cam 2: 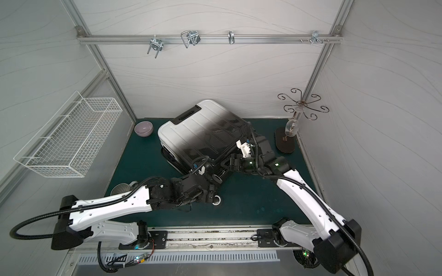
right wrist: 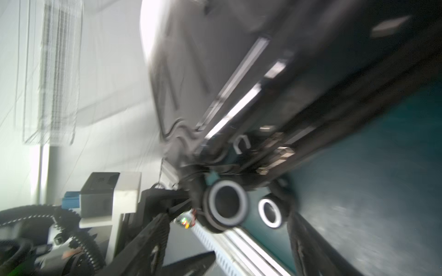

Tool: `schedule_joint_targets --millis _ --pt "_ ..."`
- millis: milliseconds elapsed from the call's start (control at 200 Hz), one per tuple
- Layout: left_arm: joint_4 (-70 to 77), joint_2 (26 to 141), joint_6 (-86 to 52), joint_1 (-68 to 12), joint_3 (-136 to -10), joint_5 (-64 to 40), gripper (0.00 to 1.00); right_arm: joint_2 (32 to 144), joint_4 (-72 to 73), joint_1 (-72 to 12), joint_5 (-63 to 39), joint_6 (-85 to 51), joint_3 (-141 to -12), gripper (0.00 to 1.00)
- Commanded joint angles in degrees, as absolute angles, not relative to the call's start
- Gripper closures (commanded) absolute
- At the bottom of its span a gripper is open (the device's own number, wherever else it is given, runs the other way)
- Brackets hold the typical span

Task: Close the suitcase zippers
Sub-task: Adjust the suitcase at the center of the board.

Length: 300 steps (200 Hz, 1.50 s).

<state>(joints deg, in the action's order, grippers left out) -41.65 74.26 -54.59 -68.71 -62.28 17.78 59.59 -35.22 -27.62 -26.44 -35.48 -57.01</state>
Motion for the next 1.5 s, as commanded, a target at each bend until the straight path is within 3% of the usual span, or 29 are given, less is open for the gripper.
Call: schedule_joint_targets --millis 0,235,310,515,670,760,875,920,1005,1095,1181,1376,1496 --pt "-39.3 77.3 -57.5 -68.8 -68.7 22.8 0.01 58.7 -40.2 -24.8 -24.3 -32.6 -52.3 0.21" --pt "-42.3 88.0 -70.5 -68.8 -74.9 26.3 0.01 59.4 -37.2 -23.5 -22.5 -33.0 -50.6 0.21" --pt "-38.6 89.8 -71.1 -68.8 -74.1 28.1 0.06 59.2 -36.8 -22.3 -23.1 -32.8 -50.4 0.21" --pt "-47.4 93.9 -74.3 -68.3 -74.9 37.6 0.14 58.8 -33.9 -20.3 -25.1 -30.4 -46.5 0.22" --pt "-38.4 88.5 -72.1 -65.4 -66.9 39.4 0.33 61.0 -30.5 -20.4 -26.9 -31.7 -44.2 0.23" --pt "-34.3 85.7 -67.4 -63.2 -64.4 38.1 0.45 61.0 -29.8 -20.8 -27.0 -32.0 -43.5 0.23" --pt "-31.0 82.2 -58.3 -61.9 -62.2 35.5 0.66 61.0 -30.8 -21.0 -25.6 -31.3 -43.7 0.23" --pt "-32.8 80.2 -56.2 -61.9 -61.7 35.7 0.69 61.1 -31.1 -21.0 -25.6 -31.3 -44.1 0.24" --pt "-34.8 75.0 -54.0 -61.2 -59.1 35.4 0.63 61.1 -30.5 -22.3 -25.0 -31.7 -44.4 0.24" --pt "-31.2 71.8 -53.6 -59.4 -57.1 31.1 0.37 62.3 -29.8 -26.0 -21.2 -31.8 -45.0 0.24" --pt "-31.2 73.1 -54.2 -59.2 -58.7 29.3 0.24 64.0 -30.5 -28.6 -17.9 -31.3 -46.1 0.24" --pt "-37.0 77.3 -59.2 -58.8 -61.0 30.0 0.11 64.4 -30.0 -30.3 -17.1 -31.4 -45.9 0.24" --pt "-38.7 78.8 -60.4 -57.0 -61.6 31.0 0.12 64.5 -29.4 -30.7 -17.1 -31.9 -45.4 0.24"
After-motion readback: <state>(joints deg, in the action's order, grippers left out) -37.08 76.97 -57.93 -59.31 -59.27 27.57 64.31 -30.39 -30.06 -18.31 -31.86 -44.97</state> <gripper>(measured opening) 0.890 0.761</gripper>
